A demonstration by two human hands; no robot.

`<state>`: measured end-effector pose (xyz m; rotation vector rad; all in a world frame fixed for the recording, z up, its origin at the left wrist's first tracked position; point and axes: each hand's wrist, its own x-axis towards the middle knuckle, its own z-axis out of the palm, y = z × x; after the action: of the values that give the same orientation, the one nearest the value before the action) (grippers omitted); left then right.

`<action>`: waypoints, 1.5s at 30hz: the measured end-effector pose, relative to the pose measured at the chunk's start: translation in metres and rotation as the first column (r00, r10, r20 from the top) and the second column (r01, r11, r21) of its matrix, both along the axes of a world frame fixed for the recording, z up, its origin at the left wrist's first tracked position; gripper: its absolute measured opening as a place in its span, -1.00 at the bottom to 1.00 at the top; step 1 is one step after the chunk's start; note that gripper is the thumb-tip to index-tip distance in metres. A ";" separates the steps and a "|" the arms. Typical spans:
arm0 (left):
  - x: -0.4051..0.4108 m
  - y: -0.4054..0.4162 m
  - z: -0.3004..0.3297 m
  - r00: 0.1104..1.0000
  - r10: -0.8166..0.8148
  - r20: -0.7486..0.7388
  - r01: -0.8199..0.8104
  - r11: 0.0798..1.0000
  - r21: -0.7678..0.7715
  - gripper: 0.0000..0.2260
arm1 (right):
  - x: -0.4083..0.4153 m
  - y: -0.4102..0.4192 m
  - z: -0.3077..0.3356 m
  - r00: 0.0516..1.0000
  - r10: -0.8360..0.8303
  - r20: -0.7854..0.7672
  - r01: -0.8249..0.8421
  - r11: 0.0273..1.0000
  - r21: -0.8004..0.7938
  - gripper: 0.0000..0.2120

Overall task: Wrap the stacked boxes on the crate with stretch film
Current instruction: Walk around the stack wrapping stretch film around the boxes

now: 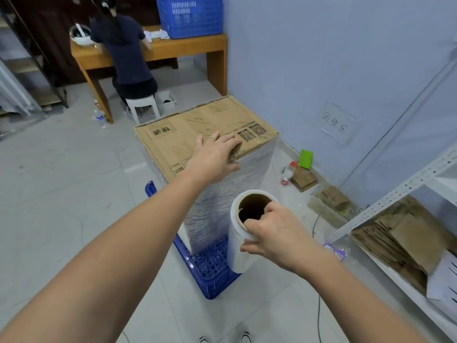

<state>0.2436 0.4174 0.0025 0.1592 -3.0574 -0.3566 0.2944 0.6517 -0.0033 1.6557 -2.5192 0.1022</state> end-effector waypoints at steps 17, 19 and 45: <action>0.004 0.000 0.002 1.000 0.013 0.001 -0.013 1.000 0.000 -0.33 | 0.027 -0.021 0.023 0.901 -0.427 0.073 0.413 0.897 0.159 -0.45; 0.004 -0.003 -0.001 1.000 -0.001 -0.020 0.001 1.000 -0.003 -0.33 | 0.024 -0.027 0.020 0.881 -0.466 0.079 0.454 0.881 0.133 -0.49; 0.070 -0.121 -0.018 0.785 -0.618 -0.035 0.585 0.759 -0.284 -0.29 | 0.027 -0.094 -0.005 0.641 -0.767 0.018 0.764 0.637 -0.100 -0.49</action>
<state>0.3134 0.2964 -0.0154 -0.8528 -2.8981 0.0231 0.3215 0.5574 -0.0083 0.4124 -2.8924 0.1116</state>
